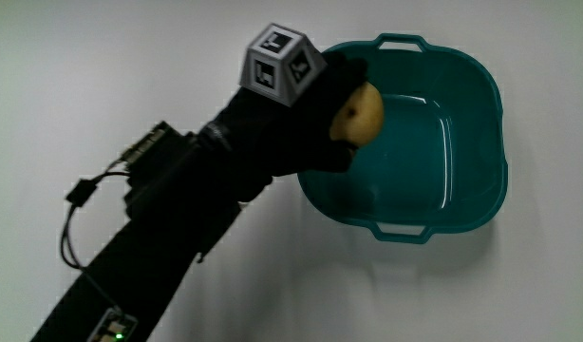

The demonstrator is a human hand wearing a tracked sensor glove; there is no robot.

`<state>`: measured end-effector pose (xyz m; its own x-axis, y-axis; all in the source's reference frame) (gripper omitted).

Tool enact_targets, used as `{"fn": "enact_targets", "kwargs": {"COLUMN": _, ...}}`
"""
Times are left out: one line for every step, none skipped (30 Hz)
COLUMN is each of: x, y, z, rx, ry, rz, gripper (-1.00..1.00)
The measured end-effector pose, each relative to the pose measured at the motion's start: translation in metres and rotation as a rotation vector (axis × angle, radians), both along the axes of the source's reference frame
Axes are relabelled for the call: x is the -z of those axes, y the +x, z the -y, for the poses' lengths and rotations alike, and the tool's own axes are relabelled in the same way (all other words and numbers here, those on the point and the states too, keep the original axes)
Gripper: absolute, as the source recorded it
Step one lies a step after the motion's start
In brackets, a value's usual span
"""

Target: Pick pear from plate

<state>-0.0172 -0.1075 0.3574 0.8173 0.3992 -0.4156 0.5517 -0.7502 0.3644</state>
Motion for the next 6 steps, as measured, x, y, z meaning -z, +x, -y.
{"fn": "enact_targets", "kwargs": {"x": 0.002, "y": -0.005, "z": 0.002, "rx": -0.013, "ry": 0.008, "rz": -0.007, "gripper": 1.00}}
{"fn": "enact_targets", "kwargs": {"x": 0.003, "y": -0.009, "z": 0.004, "rx": -0.025, "ry": 0.015, "rz": -0.014, "gripper": 1.00}}
{"fn": "enact_targets", "kwargs": {"x": 0.005, "y": -0.014, "z": 0.006, "rx": -0.038, "ry": 0.023, "rz": -0.020, "gripper": 1.00}}
{"fn": "enact_targets", "kwargs": {"x": 0.023, "y": -0.018, "z": 0.003, "rx": -0.029, "ry": 0.016, "rz": -0.006, "gripper": 1.00}}
{"fn": "enact_targets", "kwargs": {"x": 0.021, "y": -0.023, "z": 0.004, "rx": 0.002, "ry": -0.031, "rz": -0.030, "gripper": 1.00}}
{"fn": "enact_targets", "kwargs": {"x": 0.019, "y": -0.028, "z": 0.006, "rx": -0.019, "ry": 0.004, "rz": -0.037, "gripper": 1.00}}
